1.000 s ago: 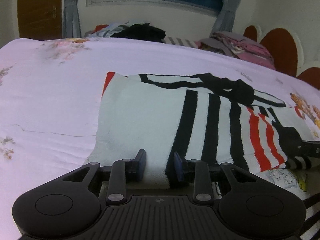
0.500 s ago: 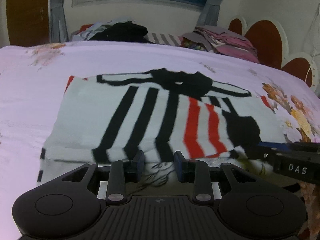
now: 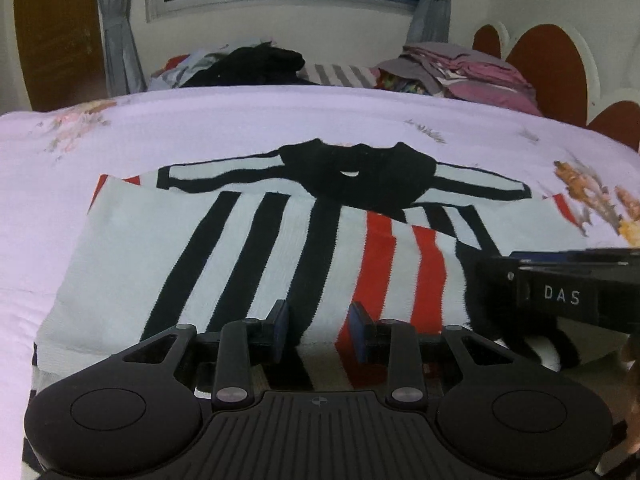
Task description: Fold small clothes
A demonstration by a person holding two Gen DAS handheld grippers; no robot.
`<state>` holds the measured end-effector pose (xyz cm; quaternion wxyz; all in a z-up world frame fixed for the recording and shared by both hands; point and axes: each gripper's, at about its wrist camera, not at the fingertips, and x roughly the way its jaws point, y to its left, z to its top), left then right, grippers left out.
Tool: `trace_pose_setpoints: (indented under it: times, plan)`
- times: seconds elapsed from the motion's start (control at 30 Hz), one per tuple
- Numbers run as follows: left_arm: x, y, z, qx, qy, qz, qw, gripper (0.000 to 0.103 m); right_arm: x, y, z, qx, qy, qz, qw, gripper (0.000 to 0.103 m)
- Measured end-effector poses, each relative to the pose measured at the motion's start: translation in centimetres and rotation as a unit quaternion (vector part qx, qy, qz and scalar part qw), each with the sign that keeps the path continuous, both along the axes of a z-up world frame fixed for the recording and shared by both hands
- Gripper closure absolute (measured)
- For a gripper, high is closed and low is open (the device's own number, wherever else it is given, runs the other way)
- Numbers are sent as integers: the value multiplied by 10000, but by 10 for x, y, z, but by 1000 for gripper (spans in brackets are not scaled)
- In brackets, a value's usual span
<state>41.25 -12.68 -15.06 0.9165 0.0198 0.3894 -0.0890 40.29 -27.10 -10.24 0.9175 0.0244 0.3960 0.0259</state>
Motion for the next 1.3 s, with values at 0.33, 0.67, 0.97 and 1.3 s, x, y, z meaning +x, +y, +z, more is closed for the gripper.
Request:
trace_pose_setpoints:
  times: [0.33,0.67,0.97,1.3]
  plan:
    - [3,3,1,-128,109,106,9998,68,-2,-2,-1,-647,-73,342,9973,76]
    - [-24,9,11,-231,107,225,9994,67,-30,7,1,-604,-178,685,9957,76]
    - [-34,6,12,-193,244,-1,9995,67,-52,-6,20,-124,-182,392,9990,73]
    - [-53,14,10,-146,296,-558,9979,67,-89,27,12,177,85,105,9998,73]
